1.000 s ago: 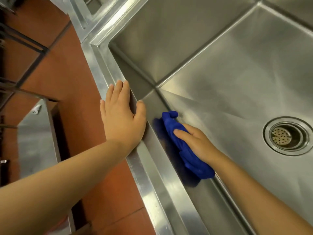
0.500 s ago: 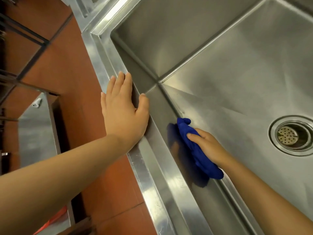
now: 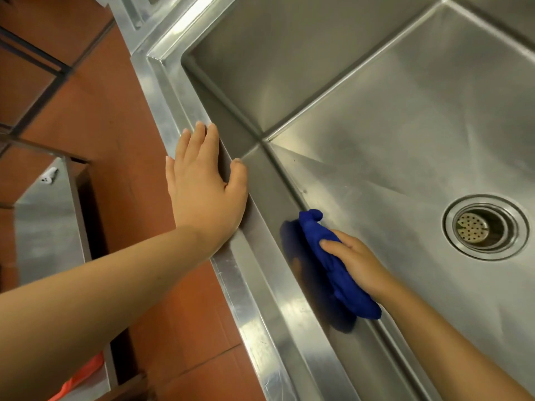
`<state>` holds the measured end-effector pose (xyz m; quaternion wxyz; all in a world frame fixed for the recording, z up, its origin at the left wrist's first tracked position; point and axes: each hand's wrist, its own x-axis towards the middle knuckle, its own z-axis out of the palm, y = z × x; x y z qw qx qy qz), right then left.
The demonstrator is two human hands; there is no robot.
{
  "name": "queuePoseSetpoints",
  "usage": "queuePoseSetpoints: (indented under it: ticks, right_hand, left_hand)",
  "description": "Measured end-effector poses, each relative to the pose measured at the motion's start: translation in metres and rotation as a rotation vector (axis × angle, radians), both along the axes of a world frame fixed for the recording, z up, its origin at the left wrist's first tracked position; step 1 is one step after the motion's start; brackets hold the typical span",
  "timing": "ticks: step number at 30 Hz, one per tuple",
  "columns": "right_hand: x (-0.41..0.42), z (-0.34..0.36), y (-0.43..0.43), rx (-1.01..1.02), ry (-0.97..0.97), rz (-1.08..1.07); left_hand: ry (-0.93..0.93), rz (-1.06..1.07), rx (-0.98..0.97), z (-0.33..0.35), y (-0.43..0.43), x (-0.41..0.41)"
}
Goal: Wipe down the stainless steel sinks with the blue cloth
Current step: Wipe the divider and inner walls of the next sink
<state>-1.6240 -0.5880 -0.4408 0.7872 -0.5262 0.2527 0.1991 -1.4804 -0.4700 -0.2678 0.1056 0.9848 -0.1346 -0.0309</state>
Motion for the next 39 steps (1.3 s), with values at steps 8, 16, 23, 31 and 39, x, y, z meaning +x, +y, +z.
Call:
queuePoseSetpoints:
  ticks: [8,16,23,31,39]
  right_hand:
    - [-0.001,0.002,0.002,-0.023,0.146,0.002]
    - [-0.023,0.069,-0.005,-0.008,-0.009,0.018]
    - [-0.029,0.096,0.001,-0.126,0.017,0.048]
    - [-0.091,0.167,-0.003,-0.058,-0.053,0.002]
    - [-0.091,0.147,0.001,-0.19,-0.013,0.069]
  left_hand:
    - [-0.013,-0.023,0.007,-0.002,0.003,0.003]
    - [-0.012,-0.019,0.037,-0.002,0.0,0.003]
    - [-0.006,-0.031,0.049,-0.003,0.0,0.004]
    - [0.095,-0.106,0.168,0.01,0.002,-0.024]
    - [0.109,-0.098,0.159,0.013,0.002,-0.101]
